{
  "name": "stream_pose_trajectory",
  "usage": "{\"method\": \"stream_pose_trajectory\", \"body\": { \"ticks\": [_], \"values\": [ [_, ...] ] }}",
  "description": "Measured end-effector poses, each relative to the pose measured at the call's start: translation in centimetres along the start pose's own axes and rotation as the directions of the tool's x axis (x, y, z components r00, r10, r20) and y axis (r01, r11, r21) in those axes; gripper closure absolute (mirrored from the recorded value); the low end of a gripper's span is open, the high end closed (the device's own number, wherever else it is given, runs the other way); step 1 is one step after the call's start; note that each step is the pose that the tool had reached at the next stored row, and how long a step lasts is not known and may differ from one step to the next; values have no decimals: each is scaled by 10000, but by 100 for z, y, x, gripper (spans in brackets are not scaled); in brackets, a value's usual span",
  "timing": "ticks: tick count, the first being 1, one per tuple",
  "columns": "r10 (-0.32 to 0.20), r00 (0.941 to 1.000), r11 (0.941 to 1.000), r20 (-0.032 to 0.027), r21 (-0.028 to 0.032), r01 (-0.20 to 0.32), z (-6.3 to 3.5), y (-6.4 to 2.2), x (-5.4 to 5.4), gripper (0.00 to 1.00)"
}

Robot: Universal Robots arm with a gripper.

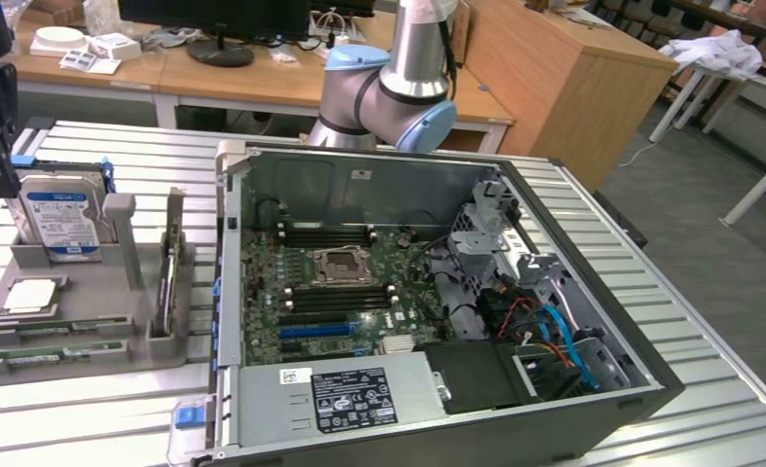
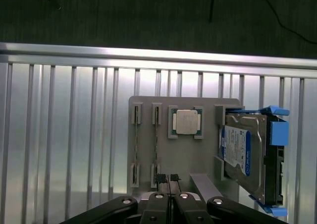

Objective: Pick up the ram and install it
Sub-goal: 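Pick up the ram and move it above insertion slot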

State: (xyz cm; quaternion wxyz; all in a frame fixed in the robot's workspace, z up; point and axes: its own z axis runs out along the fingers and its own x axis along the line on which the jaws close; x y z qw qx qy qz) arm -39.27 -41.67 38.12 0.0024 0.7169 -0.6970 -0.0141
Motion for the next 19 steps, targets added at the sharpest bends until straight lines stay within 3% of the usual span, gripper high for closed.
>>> {"method": "stream_pose_trajectory", "body": {
  "ticks": [19],
  "values": [
    [0,10000,10000,0,12,0,39,-1,1,89]
  ]
}}
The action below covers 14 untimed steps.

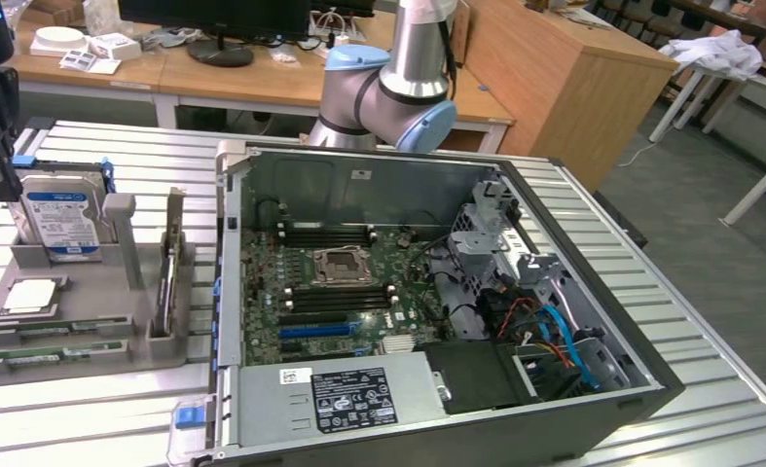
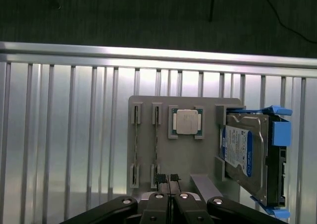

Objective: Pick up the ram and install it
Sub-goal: 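Pick up the ram and move it above insertion slot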

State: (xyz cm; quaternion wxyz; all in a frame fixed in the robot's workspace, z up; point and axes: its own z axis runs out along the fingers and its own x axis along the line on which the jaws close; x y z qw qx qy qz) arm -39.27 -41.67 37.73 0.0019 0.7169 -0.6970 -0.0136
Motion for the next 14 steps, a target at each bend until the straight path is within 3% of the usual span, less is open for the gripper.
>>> {"method": "stream_pose_trajectory", "body": {
  "ticks": [6,12,14],
  "values": [
    [0,10000,10000,0,0,0,0,0,0,89],
    [0,10000,10000,0,0,0,0,0,0,64],
    [0,10000,10000,0,0,0,0,0,0,64]
  ]
}}
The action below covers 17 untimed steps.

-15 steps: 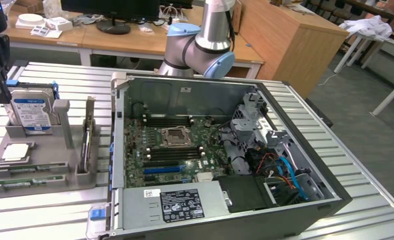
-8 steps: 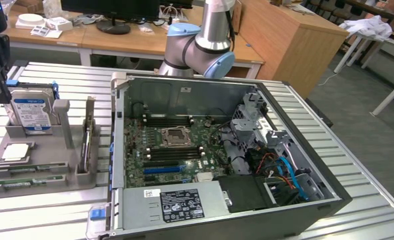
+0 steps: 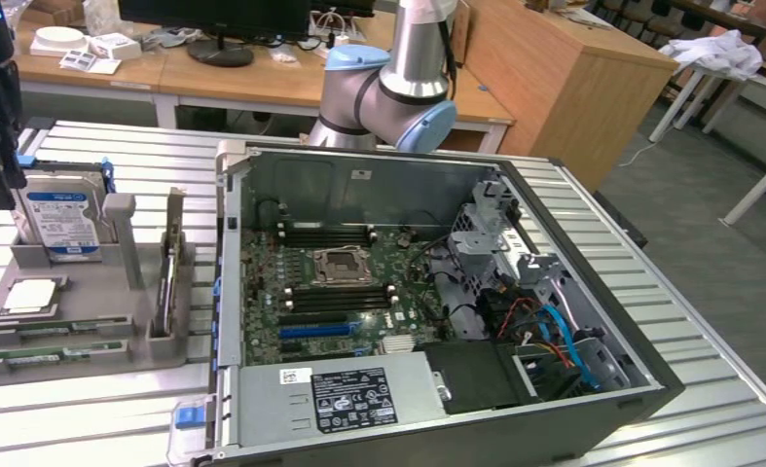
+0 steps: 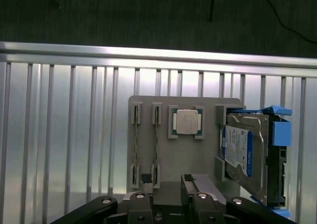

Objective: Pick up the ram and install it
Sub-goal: 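Pick up the ram and move it above insertion slot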

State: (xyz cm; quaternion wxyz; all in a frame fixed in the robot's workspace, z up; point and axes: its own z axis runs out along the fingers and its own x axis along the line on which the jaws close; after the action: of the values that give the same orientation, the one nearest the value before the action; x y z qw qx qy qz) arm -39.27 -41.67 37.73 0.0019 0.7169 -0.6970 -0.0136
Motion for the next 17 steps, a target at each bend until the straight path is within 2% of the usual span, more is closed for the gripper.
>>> {"method": "stream_pose_trajectory", "body": {
  "ticks": [8,17],
  "values": [
    [1,10000,10000,13,3,-1,9,0,0,64],
    [-1,10000,10000,46,2,1,161,-4,2,64]
  ]
}}
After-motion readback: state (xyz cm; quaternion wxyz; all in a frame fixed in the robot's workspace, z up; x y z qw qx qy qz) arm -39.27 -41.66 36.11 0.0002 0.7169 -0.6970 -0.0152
